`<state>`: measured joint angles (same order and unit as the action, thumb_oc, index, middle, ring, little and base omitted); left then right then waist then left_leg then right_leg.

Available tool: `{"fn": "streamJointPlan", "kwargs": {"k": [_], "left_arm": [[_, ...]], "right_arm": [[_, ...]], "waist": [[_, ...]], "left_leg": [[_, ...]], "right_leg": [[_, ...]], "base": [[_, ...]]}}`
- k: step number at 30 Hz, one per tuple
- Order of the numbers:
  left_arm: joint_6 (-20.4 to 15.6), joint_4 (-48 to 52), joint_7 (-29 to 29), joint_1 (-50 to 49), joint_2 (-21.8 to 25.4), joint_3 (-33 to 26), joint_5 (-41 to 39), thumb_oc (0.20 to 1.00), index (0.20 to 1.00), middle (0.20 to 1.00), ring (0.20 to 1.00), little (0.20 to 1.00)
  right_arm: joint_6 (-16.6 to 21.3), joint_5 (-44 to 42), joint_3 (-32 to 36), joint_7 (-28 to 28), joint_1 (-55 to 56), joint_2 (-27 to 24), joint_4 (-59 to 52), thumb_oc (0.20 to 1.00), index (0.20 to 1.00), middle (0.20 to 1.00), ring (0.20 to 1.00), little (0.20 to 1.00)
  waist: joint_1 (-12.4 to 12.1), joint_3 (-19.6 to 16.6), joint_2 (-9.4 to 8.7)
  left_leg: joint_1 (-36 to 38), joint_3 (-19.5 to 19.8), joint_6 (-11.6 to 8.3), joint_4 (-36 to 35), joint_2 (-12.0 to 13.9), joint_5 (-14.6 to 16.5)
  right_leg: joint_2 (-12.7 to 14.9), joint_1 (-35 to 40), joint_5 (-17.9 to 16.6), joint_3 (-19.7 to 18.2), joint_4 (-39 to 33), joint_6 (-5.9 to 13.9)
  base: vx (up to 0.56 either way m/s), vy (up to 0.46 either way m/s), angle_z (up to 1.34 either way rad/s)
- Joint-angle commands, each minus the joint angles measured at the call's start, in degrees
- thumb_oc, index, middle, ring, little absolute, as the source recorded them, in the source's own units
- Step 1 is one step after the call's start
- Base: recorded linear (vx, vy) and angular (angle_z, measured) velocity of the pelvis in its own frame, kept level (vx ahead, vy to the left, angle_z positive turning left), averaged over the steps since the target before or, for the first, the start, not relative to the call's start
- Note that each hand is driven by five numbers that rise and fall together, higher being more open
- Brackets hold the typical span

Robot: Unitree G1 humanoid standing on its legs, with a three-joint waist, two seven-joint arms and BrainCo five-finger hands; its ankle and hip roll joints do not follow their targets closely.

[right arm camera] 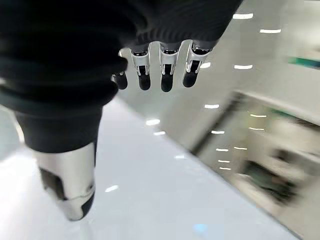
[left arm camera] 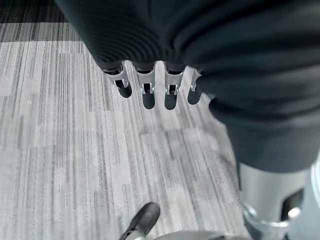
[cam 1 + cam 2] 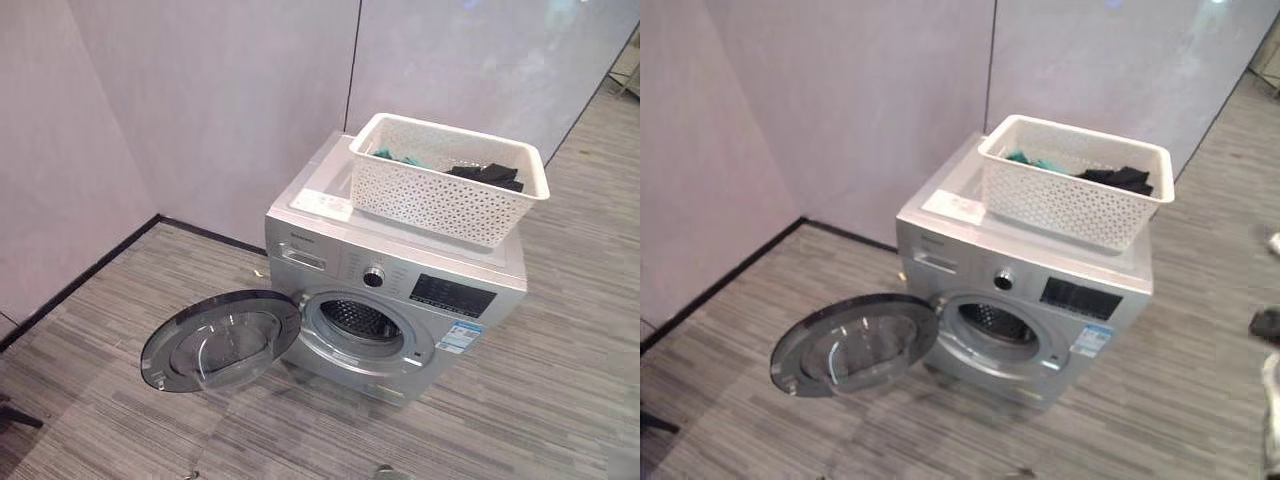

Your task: Grab the laundry basket,head to the washer,open it,put in the laundry and shut it.

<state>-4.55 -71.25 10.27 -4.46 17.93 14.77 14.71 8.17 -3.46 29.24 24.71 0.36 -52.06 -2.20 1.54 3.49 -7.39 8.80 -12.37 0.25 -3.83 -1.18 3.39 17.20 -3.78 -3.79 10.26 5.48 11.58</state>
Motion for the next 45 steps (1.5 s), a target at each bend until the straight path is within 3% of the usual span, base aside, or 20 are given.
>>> {"fn": "streamJointPlan", "kwargs": {"k": [1, 6, 10, 15, 16, 19, 21, 22, 23, 24, 25, 27, 28, 30, 35, 40, 45], "left_arm": [[-1.26, -0.59, -1.53, 4.46, 0.37, 1.7, 1.82, 1.0, 1.0, 1.0, 1.0, 1.0], [-1.51, -1.07, -1.37, 4.92, 0.26, 1.64, -0.33, 1.0, 1.0, 1.0, 1.0, 1.0], [-1.61, -1.36, -1.61, 4.32, 0.64, 1.29, -1.3, 1.0, 1.0, 1.0, 1.0, 1.0], [-1.84, -3.53, -2.32, 3.05, -0.38, 0.44, -4.56, 1.0, 1.0, 1.0, 1.0, 1.0], [-1.77, -4.37, -2.32, 2.73, -0.68, -0.5, -5.88, 1.0, 1.0, 1.0, 1.0, 1.0], [-1.8, -4.65, -2.36, 2.88, -0.9, -1.27, -7.41, 1.0, 1.0, 1.0, 1.0, 1.0], [-1.78, -4.11, -2.64, 3.14, -1.24, -1.44, -8.82, 1.0, 1.0, 1.0, 1.0, 1.0], [-1.81, -2.25, -3.17, 4.17, -1.48, 0.32, -8.03, 1.0, 1.0, 1.0, 1.0, 1.0], [-2.05, -1.2, -3.74, 4.04, -1.51, 1.45, -7.35, 1.0, 1.0, 1.0, 1.0, 1.0], [-2.03, -1.16, -3.75, 4.07, -1.49, 1.52, -7.34, 1.0, 1.0, 1.0, 1.0, 1.0], [-2.57, 0.12, -3.97, 4.05, -1.21, 2.74, -6.69, 1.0, 1.0, 1.0, 1.0, 1.0], [-3.14, 1.04, -4.12, 4.18, -0.53, 2.62, -7.12, 1.0, 1.0, 1.0, 1.0, 1.0], [-3.5, 1.62, -4.17, 4.09, -0.07, 2.52, -7.67, 1.0, 1.0, 1.0, 1.0, 1.0], [-3.38, 1.79, -4.19, 4.25, 0.42, 2.51, -7.45, 1.0, 1.0, 1.0, 1.0, 1.0], [-3.7, 0.42, -5.47, 2.91, -1.37, 5.22, -6.24, 1.0, 1.0, 1.0, 1.0, 1.0], [-3.53, -1.1, -6.02, 0.84, -1.3, 3.2, -6.42, 1.0, 1.0, 1.0, 1.0, 1.0], [-3.37, -2.85, -5.94, 0.09, -0.89, 1.63, -6.64, 1.0, 1.0, 1.0, 1.0, 1.0]], "right_arm": [[-1.36, -0.01, -3.58, -2.67, -7.57, -5.37, 8.35, 1.0, 1.0, 1.0, 1.0, 1.0], [-3.15, -1.39, -12.28, -6.51, -16.43, -11.78, 19.39, 1.0, 1.0, 1.0, 1.0, 1.0], [-3.26, -2.82, -14.41, -10.14, -17.18, -14.34, 22.16, 1.0, 1.0, 1.0, 1.0, 1.0], [-2.91, -4.16, -25.85, -17.15, -26.33, -21.19, 26.93, 1.0, 1.0, 1.0, 1.0, 1.0], [-3.03, -4.82, -29.75, -18.64, -29.72, -22.31, 28.05, 1.0, 1.0, 1.0, 1.0, 1.0], [-2.81, -6.34, -32.47, -20.57, -31.02, -23.23, 27.94, 1.0, 1.0, 1.0, 1.0, 1.0], [-3.12, -7.72, -33.17, -21.82, -31.23, -24.53, 27.78, 1.0, 1.0, 1.0, 1.0, 1.0], [-2.64, -10.19, -31.69, -22.55, -30.59, -26.96, 25.75, 1.0, 1.0, 1.0, 1.0, 1.0], [-1.82, -11.11, -30.62, -22.55, -30.2, -27.64, 24.62, 1.0, 1.0, 1.0, 1.0, 1.0], [-1.81, -11.13, -30.27, -22.57, -29.86, -27.68, 24.56, 1.0, 1.0, 1.0, 1.0, 1.0], [-0.79, -12.05, -30.19, -22.46, -30.66, -28.86, 23.16, 1.0, 1.0, 1.0, 1.0, 1.0], [-0.62, -12.49, -31.05, -23.14, -31.48, -30.11, 23.58, 1.0, 1.0, 1.0, 1.0, 1.0], [-0.91, -12.49, -31.49, -23.19, -31.79, -30.72, 24.11, 1.0, 1.0, 1.0, 1.0, 1.0], [-1.64, -11.7, -32.0, -24.4, -31.1, -31.54, 24.37, 1.0, 1.0, 1.0, 1.0, 1.0], [-2.31, -10.57, -30.68, -27.29, -27.51, -30.69, 27.37, 1.0, 1.0, 1.0, 1.0, 1.0], [-3.0, -9.43, -36.86, -30.52, -31.99, -29.91, 27.79, 1.0, 1.0, 1.0, 1.0, 1.0], [-3.05, -8.74, -38.45, -31.91, -32.84, -30.17, 29.2, 1.0, 1.0, 1.0, 1.0, 1.0]], "waist": [[-2.17, 2.17, -0.44], [-1.86, 2.54, -1.76], [-1.88, 1.68, -2.87], [-1.6, -0.39, -2.42], [-1.53, -0.9, -2.06], [-1.38, -1.26, -1.92], [-1.16, -0.97, -1.68], [-1.52, 1.47, -1.95], [-1.55, 2.14, -2.42], [-1.51, 2.19, -2.32], [-1.73, 3.18, -2.24], [-1.91, 3.23, -2.82], [-2.33, 3.28, -2.97], [-2.61, 3.26, -1.96], [-2.61, 0.88, 0.21], [-2.99, -0.02, 0.18], [-3.1, -0.91, -0.54]], "left_leg": [[-0.64, 8.31, 1.5, 5.77, -1.99, 7.92], [0.39, 11.03, 0.18, 7.36, -1.56, 9.71], [1.59, 12.84, -1.01, 6.12, -0.88, 9.87], [2.32, 15.31, -3.22, 5.24, 3.86, 9.26], [2.91, 15.54, -4.08, 5.69, 6.23, 9.34], [2.33, 15.69, -5.09, 7.34, 8.53, 8.93], [-1.33, 16.62, -5.88, 13.56, 9.98, 6.98], [-9.21, 18.74, -5.86, 27.56, 9.28, 2.6], [-11.83, 19.37, -5.82, 31.69, 8.09, 0.64], [-12.19, 19.58, -5.82, 32.27, 8.11, 0.85], [-16.05, 19.23, -7.08, 34.2, 8.8, -2.03], [-16.47, 17.03, -7.48, 26.79, 10.85, -0.05], [-17.26, 16.11, -7.93, 20.79, 12.67, -0.56], [-17.29, 14.67, -8.7, 12.3, 15.8, -4.75], [-12.25, 13.83, -8.43, 6.36, 13.66, -3.77], [-8.75, 9.29, -7.44, 5.48, 11.75, -2.35], [-7.44, 8.0, -7.15, 4.94, 10.96, -1.71]], "right_leg": [[1.91, -6.29, -4.25, -6.78, 1.0, 2.35], [2.05, -7.13, -7.74, -9.28, -2.31, 3.11], [1.25, -6.15, -7.18, -8.83, -2.79, 3.07], [-2.88, -5.44, -3.62, -8.61, -1.59, 1.37], [-4.93, -5.46, -1.86, -7.33, -0.51, 0.15], [-6.83, -4.82, -0.3, -5.95, -0.27, -1.08], [-8.67, -2.71, 1.26, -4.66, -1.09, -2.8], [-9.88, 0.43, 1.8, -4.42, -2.7, -5.3], [-10.14, 1.3, 2.02, -4.24, -3.47, -5.99], [-10.2, 1.32, 1.98, -4.08, -3.5, -5.98], [-10.65, 3.7, 2.26, -3.53, -6.15, -6.06], [-9.47, 4.64, 2.4, -3.68, -7.39, -5.09], [-8.81, 4.94, 2.72, -3.84, -7.82, -4.39], [-8.9, 5.4, 3.75, -4.61, -7.43, -4.13], [-7.08, 6.3, 3.36, -5.42, -6.7, -2.96], [-4.38, 5.82, 2.06, -6.74, -5.95, -1.28], [-3.07, 6.11, 1.74, -6.47, -5.96, -0.49]], "base": [[0.1, -0.079, 0.18], [0.14, -0.099, 0.47], [0.14, -0.124, 0.59], [0.17, -0.22, 0.35], [0.24, -0.318, -0.07], [0.14, -0.213, 0.19], [0.11, -0.293, 0.19], [0.03, -0.28, 0.39], [-0.01, -0.192, 0.63], [0.03, -0.096, 0.68], [0.06, -0.017, 0.45], [0.12, 0.053, 0.14], [0.11, 0.134, 0.1], [0.06, 0.13, -0.01], [0.12, 0.201, -0.29], [0.06, 0.157, -0.53], [0.04, 0.062, -0.2]]}}
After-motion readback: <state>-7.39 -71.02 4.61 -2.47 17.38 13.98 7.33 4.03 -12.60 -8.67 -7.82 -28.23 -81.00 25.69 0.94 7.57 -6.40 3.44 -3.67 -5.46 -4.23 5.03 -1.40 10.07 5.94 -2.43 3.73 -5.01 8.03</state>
